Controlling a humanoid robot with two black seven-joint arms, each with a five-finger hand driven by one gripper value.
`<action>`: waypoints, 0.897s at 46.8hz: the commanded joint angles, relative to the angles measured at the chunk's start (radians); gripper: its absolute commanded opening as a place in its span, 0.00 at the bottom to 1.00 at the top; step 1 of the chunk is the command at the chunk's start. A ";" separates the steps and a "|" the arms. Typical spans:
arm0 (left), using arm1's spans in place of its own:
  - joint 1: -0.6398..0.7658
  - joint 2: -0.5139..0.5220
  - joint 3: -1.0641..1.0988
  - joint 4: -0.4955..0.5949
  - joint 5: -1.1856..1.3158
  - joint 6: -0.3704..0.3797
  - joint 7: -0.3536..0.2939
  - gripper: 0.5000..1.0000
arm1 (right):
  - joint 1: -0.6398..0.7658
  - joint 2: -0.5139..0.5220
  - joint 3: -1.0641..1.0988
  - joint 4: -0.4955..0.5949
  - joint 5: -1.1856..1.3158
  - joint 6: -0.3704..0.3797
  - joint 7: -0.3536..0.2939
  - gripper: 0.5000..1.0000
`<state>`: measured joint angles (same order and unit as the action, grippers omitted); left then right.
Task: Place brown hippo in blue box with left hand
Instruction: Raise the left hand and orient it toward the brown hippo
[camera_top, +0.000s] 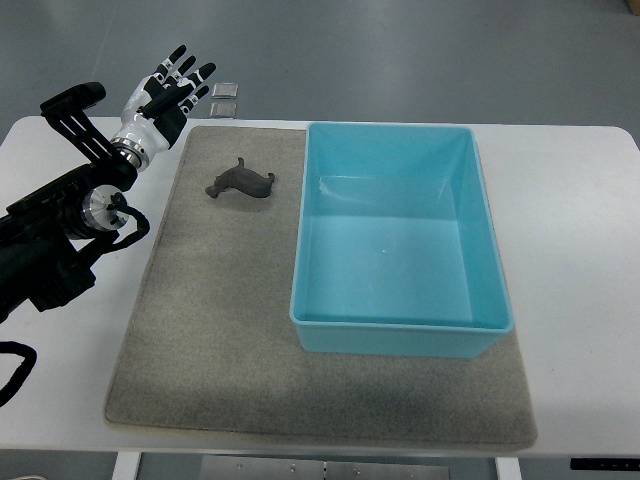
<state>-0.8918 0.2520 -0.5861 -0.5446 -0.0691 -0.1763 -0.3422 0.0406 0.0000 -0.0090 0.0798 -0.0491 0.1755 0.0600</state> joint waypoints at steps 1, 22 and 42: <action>0.001 -0.010 0.000 0.002 0.000 0.000 0.000 1.00 | 0.001 0.000 0.000 0.000 0.000 -0.001 0.000 0.87; -0.001 -0.030 -0.001 0.000 -0.001 0.001 0.000 1.00 | 0.001 0.000 0.000 0.000 0.000 0.001 0.000 0.87; 0.010 -0.036 -0.001 0.000 0.005 0.001 0.000 1.00 | 0.001 0.000 0.000 0.000 0.000 -0.001 0.000 0.87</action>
<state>-0.8822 0.2164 -0.5878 -0.5432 -0.0582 -0.1746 -0.3421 0.0409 0.0000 -0.0092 0.0798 -0.0491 0.1760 0.0597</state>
